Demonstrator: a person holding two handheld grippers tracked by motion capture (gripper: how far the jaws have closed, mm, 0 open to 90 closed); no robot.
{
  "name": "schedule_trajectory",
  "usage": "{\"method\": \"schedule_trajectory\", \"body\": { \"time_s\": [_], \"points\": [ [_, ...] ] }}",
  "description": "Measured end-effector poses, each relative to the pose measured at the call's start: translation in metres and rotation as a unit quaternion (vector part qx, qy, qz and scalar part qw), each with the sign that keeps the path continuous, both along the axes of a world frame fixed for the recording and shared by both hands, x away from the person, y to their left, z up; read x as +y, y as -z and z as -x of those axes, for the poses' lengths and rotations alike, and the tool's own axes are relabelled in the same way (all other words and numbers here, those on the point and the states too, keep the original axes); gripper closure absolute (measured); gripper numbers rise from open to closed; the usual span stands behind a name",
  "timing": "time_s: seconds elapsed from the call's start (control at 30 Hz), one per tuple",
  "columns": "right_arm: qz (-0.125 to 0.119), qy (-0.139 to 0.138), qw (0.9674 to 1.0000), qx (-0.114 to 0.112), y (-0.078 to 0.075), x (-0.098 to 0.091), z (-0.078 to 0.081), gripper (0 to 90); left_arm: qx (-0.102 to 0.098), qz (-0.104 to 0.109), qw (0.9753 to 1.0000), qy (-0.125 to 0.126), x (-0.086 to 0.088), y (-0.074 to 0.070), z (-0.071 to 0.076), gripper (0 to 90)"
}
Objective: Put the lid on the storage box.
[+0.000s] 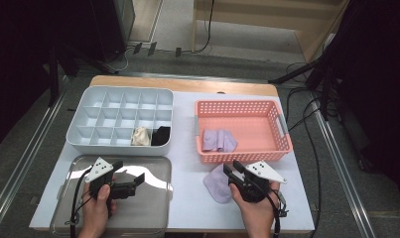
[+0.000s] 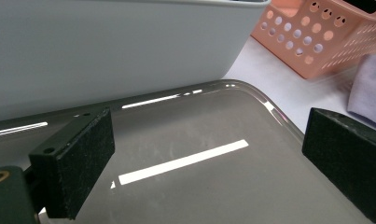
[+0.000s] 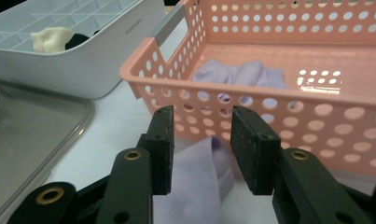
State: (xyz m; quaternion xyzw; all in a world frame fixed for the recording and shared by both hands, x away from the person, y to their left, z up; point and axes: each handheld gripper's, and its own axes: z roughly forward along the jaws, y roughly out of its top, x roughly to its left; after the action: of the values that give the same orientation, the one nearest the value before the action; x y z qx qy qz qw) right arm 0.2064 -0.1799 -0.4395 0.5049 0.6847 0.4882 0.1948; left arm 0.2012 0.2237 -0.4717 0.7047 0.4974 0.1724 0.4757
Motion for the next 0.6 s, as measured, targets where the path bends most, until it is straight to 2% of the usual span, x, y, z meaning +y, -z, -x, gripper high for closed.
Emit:
{"method": "schedule_trajectory", "body": {
  "time_s": [0.6],
  "points": [
    [0.007,0.012,0.9999,-0.001,-0.012,0.003,-0.036,59.7,0.000,0.001,1.0000,0.001,0.000,0.000,0.000,2.9]
  ]
}}
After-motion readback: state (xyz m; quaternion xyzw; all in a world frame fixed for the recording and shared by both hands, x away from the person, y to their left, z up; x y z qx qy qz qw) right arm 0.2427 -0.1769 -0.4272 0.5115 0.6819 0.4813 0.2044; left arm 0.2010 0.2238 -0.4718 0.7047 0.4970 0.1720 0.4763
